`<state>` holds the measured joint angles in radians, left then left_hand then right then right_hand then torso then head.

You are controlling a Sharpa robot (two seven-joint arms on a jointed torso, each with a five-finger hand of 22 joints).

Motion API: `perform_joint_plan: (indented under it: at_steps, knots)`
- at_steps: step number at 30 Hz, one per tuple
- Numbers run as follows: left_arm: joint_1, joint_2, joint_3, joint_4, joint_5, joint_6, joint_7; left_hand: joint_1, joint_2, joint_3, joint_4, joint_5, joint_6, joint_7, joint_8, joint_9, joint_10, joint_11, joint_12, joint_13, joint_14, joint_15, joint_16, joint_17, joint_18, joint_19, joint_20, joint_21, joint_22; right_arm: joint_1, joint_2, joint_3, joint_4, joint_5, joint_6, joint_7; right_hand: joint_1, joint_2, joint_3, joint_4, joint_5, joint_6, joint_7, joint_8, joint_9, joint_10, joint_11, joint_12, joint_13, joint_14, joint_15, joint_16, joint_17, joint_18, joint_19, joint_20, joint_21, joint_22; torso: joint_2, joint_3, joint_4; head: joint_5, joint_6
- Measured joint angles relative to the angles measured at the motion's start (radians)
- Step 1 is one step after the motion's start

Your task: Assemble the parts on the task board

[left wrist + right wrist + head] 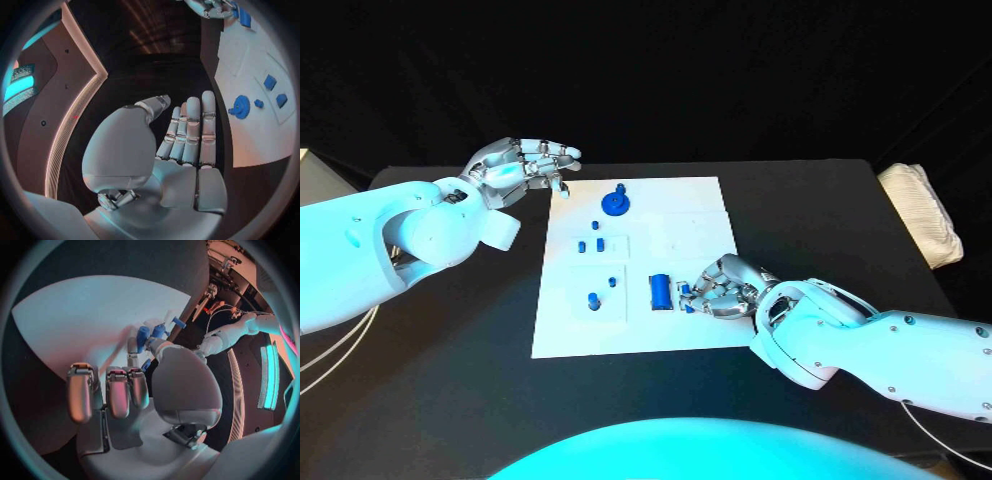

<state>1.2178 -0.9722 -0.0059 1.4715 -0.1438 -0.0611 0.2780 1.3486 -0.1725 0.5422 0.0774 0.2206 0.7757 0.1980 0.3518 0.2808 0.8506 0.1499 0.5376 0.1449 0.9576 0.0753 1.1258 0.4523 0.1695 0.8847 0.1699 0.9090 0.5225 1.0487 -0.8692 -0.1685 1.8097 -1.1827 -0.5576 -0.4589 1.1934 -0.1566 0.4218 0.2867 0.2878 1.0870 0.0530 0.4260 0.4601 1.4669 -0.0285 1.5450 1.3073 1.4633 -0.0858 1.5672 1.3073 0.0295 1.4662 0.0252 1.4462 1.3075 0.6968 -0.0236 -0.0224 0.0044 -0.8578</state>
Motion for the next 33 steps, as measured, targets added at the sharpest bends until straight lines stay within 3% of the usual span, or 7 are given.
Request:
perform_joint_plan:
  at_steps: [20, 25, 33]
  knots:
    - [0.0, -0.002, 0.0, 0.0, 0.0, 0.002, -0.005, 0.0, 0.0, 0.003, -0.003, 0.0, 0.0, 0.0, 0.0, 0.0, 0.0, 0.0, 0.0, 0.0, 0.0, 0.0, 0.0, 0.0, 0.0, 0.0, 0.0, 0.0, 0.0, -0.001, 0.015, 0.002, -0.009, 0.031, -0.052, -0.022, -0.01, -0.01, 0.002, -0.002, 0.003, 0.013, -0.013, -0.001, -0.001, 0.0, 0.0, 0.0, 0.0, 0.002, -0.002, 0.0, 0.0, 0.0, 0.0, 0.0, 0.0, 0.0, 0.001, 0.0011, -0.0004, 0.003, 0.003]
    - [0.0, -0.002, 0.0, 0.0, -0.001, 0.003, -0.006, 0.0, 0.0, 0.003, -0.003, 0.0, 0.0, 0.0, 0.0, 0.0, 0.0, 0.0, 0.0, -0.001, 0.0, 0.0, 0.0, 0.0, 0.0, 0.0, 0.0, 0.0, 0.0, -0.001, 0.017, 0.002, -0.01, 0.032, -0.049, -0.024, -0.022, -0.014, 0.004, -0.004, 0.006, 0.026, -0.026, 0.0, 0.005, 0.0, 0.0, 0.0, 0.0, 0.004, -0.004, 0.0, 0.0, 0.0, -0.004, -0.004, 0.0, 0.001, 0.001, 0.0011, -0.0005, 0.003, 0.002]
    - [0.0, -0.002, 0.0, 0.0, -0.001, 0.004, -0.008, 0.0, 0.0, 0.003, -0.003, 0.0, 0.0, 0.0, 0.0, 0.0, 0.0, 0.0, 0.0, -0.001, 0.0, 0.0, 0.0, 0.0, 0.0, 0.0, 0.0, 0.0, 0.0, -0.001, 0.017, 0.002, -0.011, 0.032, -0.041, -0.026, -0.032, -0.024, 0.005, -0.005, 0.002, 0.02, -0.02, 0.004, 0.001, 0.0, 0.0, 0.0, 0.0, 0.004, -0.004, 0.0, 0.0, 0.0, -0.004, -0.004, 0.0, 0.001, 0.0, 0.001, -0.0005, 0.004, 0.001]
